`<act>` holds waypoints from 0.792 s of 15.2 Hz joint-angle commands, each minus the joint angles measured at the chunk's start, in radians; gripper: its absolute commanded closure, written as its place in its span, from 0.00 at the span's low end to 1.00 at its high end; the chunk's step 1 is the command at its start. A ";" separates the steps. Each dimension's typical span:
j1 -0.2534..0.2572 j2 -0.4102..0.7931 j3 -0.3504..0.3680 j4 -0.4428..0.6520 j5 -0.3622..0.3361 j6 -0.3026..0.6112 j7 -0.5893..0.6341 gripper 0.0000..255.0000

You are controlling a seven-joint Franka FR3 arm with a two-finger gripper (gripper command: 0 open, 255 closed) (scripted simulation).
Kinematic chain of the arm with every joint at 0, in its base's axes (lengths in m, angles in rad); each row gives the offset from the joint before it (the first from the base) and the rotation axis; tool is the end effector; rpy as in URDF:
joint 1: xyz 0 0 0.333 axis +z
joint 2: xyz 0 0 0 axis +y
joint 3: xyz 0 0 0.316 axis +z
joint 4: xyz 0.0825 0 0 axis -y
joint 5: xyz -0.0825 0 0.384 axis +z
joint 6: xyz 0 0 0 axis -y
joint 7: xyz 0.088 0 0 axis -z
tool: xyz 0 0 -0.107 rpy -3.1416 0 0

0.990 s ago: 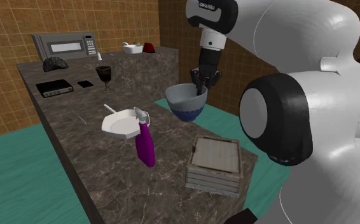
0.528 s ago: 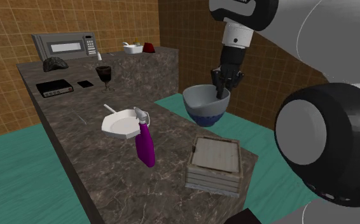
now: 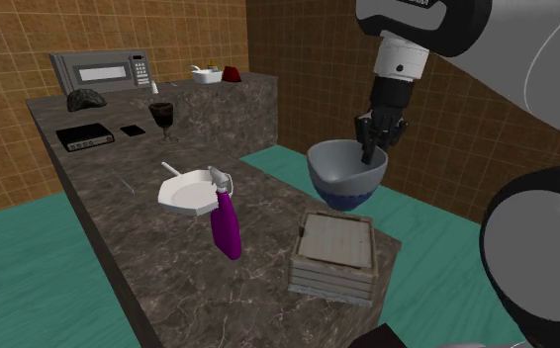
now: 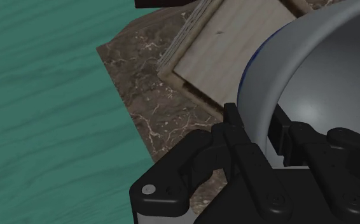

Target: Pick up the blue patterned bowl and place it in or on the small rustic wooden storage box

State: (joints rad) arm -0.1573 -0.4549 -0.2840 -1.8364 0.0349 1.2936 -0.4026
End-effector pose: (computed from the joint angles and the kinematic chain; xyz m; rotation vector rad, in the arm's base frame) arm 0.3330 -0.1889 0.6840 -2.9558 -0.0046 0.0479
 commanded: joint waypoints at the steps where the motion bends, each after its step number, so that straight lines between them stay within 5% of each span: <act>1: -0.002 -0.014 0.000 -0.035 -0.004 0.023 -0.003 1.00; 12: -0.013 -0.065 -0.001 -0.229 -0.018 0.166 -0.012 1.00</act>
State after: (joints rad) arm -0.1689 -0.5139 -0.2846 -2.0440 0.0183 1.4425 -0.4132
